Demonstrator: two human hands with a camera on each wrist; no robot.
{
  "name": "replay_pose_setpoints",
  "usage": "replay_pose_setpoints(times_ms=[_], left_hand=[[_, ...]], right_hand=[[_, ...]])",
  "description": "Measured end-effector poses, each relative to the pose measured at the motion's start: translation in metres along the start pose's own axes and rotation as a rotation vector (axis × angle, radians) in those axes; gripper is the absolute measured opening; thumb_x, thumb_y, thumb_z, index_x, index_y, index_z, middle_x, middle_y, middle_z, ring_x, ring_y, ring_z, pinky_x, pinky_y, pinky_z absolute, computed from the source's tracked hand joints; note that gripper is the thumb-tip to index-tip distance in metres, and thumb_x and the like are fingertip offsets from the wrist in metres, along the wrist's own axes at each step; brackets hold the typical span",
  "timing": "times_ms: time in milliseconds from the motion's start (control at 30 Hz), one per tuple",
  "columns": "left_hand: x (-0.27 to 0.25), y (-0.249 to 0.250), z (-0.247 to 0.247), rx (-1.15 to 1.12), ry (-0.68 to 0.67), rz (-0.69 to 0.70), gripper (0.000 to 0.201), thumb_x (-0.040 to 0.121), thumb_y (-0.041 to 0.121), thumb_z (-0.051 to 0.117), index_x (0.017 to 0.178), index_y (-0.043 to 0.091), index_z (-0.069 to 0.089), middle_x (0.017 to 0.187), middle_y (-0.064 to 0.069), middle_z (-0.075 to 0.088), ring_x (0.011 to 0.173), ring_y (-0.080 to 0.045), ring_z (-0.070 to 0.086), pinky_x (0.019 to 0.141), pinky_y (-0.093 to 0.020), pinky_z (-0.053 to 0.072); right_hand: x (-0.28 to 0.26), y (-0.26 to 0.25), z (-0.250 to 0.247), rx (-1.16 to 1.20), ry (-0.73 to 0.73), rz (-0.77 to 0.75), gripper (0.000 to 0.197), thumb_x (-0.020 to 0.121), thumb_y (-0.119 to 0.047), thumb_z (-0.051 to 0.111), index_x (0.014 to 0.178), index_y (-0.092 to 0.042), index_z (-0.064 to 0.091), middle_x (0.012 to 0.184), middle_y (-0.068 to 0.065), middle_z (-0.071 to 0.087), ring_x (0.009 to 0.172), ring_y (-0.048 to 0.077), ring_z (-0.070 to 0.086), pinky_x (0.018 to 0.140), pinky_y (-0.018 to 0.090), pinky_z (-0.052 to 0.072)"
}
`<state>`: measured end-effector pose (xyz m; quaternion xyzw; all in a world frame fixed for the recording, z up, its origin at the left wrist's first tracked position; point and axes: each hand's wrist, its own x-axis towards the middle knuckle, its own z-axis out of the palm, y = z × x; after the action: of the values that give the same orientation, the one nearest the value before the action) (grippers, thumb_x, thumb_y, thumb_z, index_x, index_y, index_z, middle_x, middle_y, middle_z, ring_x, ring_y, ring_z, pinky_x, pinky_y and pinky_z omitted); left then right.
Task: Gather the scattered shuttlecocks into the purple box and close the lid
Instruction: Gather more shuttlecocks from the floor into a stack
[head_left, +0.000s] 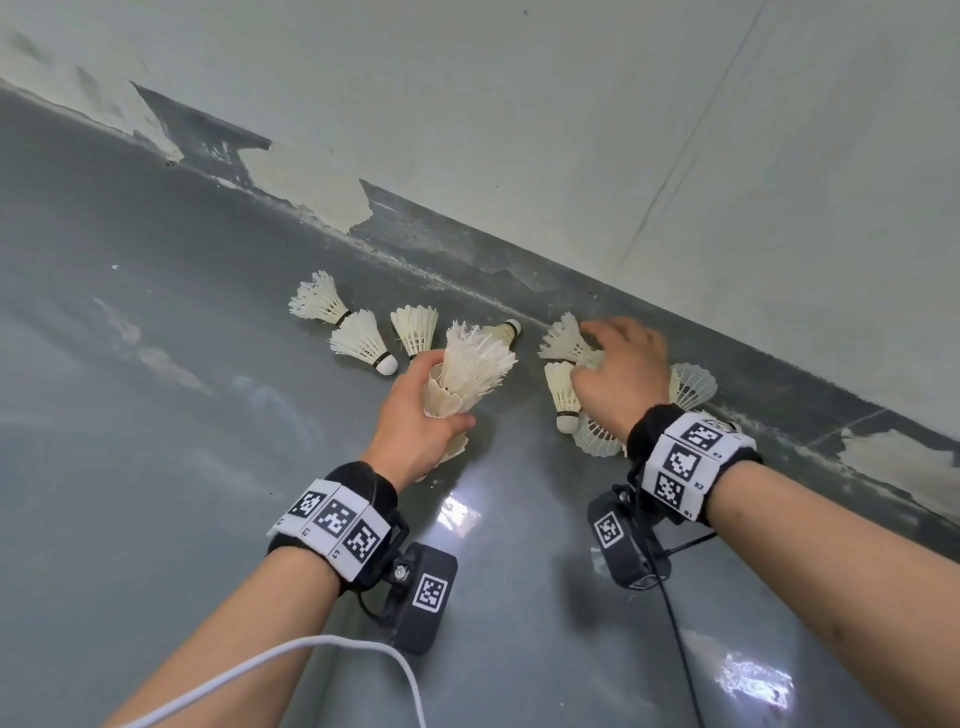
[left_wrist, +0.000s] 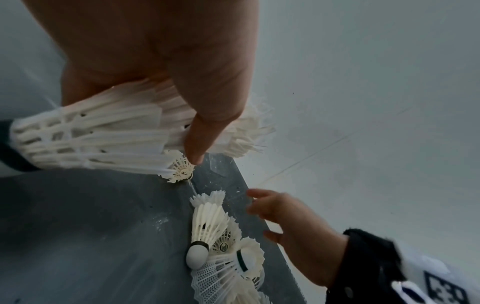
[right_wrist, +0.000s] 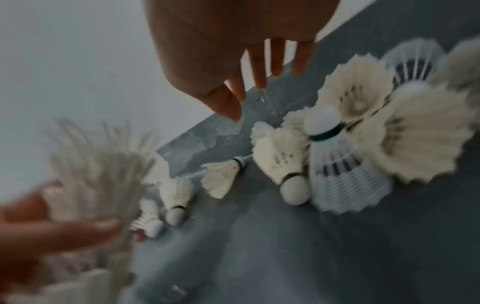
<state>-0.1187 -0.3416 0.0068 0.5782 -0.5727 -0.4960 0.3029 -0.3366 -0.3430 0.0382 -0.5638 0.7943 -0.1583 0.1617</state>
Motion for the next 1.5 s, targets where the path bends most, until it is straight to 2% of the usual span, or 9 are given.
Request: replay_pose_setpoints(times_ms=[133,300,633,767,933,1067,1233,1367,1500], left_hand=[[0.000,0.001,0.003,0.005,-0.001,0.015,0.066,0.073,0.007,0.078,0.114,0.042,0.040,0.118,0.000,0.052,0.110,-0.024,0.053,0.098,-0.046,0.045],[-0.004,0.003,0.009,0.029,-0.033,0.002,0.067,0.073,0.008,0.077,0.116,0.044,0.040,0.118,-0.002,0.052,0.107,-0.028,0.056,0.093,-0.050,0.048],[-0.004,0.003,0.008,0.046,-0.039,0.011,0.067,0.072,0.007,0.078,0.113,0.045,0.041,0.108,0.005,0.055,0.101,-0.028,0.058,0.089,-0.048,0.051],[-0.003,0.003,0.008,0.050,-0.038,0.027,0.067,0.073,0.005,0.077,0.113,0.043,0.040,0.108,0.004,0.053,0.097,-0.028,0.058,0.089,-0.046,0.051],[-0.003,0.003,0.010,0.085,-0.045,0.011,0.067,0.072,0.006,0.077,0.119,0.039,0.042,0.117,-0.002,0.053,0.104,-0.029,0.057,0.092,-0.044,0.049],[-0.006,0.005,0.010,0.086,-0.064,-0.007,0.070,0.071,0.005,0.078,0.127,0.030,0.044,0.114,0.002,0.053,0.104,-0.025,0.056,0.093,-0.041,0.048],[-0.007,0.002,0.010,0.060,-0.115,-0.041,0.075,0.068,0.006,0.080,0.130,0.028,0.044,0.116,0.001,0.062,0.104,-0.023,0.061,0.097,-0.041,0.048],[-0.007,0.002,0.014,0.012,-0.111,-0.028,0.068,0.072,0.006,0.078,0.123,0.037,0.044,0.114,0.003,0.062,0.105,-0.022,0.060,0.098,-0.042,0.047],[-0.005,0.007,0.016,-0.003,-0.112,-0.004,0.068,0.075,0.005,0.077,0.129,0.031,0.044,0.110,0.008,0.057,0.106,-0.021,0.058,0.097,-0.036,0.046]], right_hand=[[-0.005,0.028,0.014,-0.198,-0.316,0.015,0.076,0.080,-0.037,0.062,0.146,-0.040,0.025,0.157,-0.002,0.014,0.142,0.028,0.010,0.114,0.044,0.024],[-0.008,0.028,0.022,-0.271,-0.402,-0.050,0.085,0.085,-0.028,0.059,0.146,-0.050,0.004,0.160,-0.005,-0.003,0.143,0.034,-0.002,0.113,0.051,0.027],[-0.004,0.021,0.022,-0.182,-0.241,-0.032,0.037,0.089,-0.033,0.059,0.125,-0.031,0.053,0.119,-0.005,0.057,0.135,0.020,0.022,0.112,0.051,0.007],[-0.001,0.012,0.010,0.042,-0.017,0.047,0.017,0.091,-0.037,0.055,0.107,-0.034,0.062,0.108,-0.006,0.050,0.129,0.016,0.031,0.114,0.046,0.008],[0.009,-0.013,0.002,0.432,0.160,-0.021,0.017,0.090,-0.037,0.054,0.105,-0.033,0.061,0.109,0.006,0.063,0.101,0.024,0.059,0.093,0.038,0.047],[-0.003,-0.032,0.007,0.335,-0.042,-0.218,0.020,0.095,-0.027,0.053,0.112,-0.025,0.063,0.107,0.004,0.065,0.098,0.020,0.059,0.083,0.027,0.043],[-0.008,-0.030,0.019,0.335,-0.207,-0.290,0.033,0.089,-0.048,0.037,0.114,-0.041,0.058,0.111,-0.003,0.062,0.106,0.019,0.056,0.097,0.043,0.044],[-0.013,-0.023,0.006,0.385,-0.079,-0.315,0.041,0.098,-0.039,0.034,0.138,-0.043,0.043,0.145,-0.007,0.042,0.136,0.016,0.028,0.114,0.039,0.020],[-0.005,0.011,-0.007,0.183,0.122,-0.025,0.054,0.095,-0.030,0.044,0.146,-0.037,0.029,0.155,-0.004,0.027,0.142,0.026,0.019,0.116,0.046,0.021]])
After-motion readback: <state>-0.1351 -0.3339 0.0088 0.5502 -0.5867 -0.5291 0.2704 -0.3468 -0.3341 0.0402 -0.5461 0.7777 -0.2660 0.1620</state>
